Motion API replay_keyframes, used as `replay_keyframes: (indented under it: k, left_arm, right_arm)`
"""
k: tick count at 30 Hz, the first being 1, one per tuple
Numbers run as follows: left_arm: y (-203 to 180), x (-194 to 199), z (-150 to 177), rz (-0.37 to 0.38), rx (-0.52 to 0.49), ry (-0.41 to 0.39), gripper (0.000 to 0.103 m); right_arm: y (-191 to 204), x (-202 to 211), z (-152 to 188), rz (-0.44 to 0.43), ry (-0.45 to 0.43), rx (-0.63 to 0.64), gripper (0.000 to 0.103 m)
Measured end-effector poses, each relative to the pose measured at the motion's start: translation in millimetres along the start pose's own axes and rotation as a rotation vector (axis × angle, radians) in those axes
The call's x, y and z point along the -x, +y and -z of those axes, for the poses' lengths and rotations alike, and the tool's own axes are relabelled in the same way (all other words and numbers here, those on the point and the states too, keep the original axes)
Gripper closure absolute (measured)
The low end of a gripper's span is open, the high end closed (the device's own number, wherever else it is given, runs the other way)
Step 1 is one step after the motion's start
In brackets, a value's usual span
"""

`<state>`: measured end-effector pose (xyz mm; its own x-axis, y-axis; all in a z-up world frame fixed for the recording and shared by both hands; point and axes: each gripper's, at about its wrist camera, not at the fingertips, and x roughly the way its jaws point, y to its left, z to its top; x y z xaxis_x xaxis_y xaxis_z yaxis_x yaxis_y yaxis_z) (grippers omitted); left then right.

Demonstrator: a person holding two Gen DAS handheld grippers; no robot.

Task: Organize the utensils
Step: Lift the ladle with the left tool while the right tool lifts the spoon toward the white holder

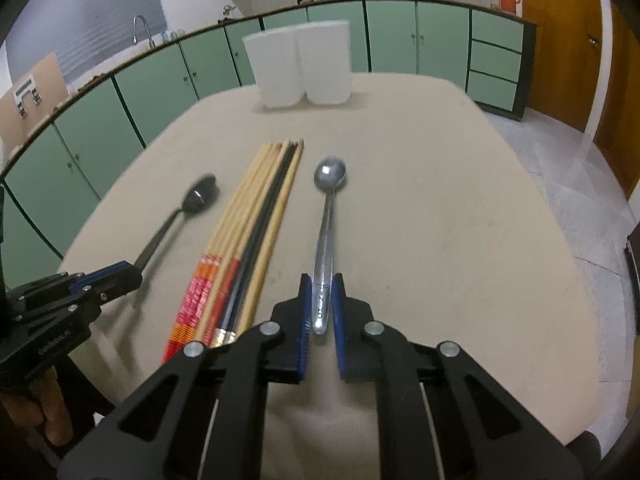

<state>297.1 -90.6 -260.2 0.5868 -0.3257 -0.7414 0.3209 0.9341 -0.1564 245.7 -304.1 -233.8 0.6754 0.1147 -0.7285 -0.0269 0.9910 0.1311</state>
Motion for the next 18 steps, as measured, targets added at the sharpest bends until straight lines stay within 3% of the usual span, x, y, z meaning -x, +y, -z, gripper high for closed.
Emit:
replay_keyframes:
  k: [8,18]
  left_arm:
    - [-2,43,-29,-0.004,-0.033,-0.116,0.091]
    - [10,54,-53,0.035,-0.027,-0.087,0.092]
  right_arm:
    - [8,40,-35,-0.029,-0.109,0.015,0.098]
    - [7,45,-58,-0.042,-0.082,0.026,0.101]
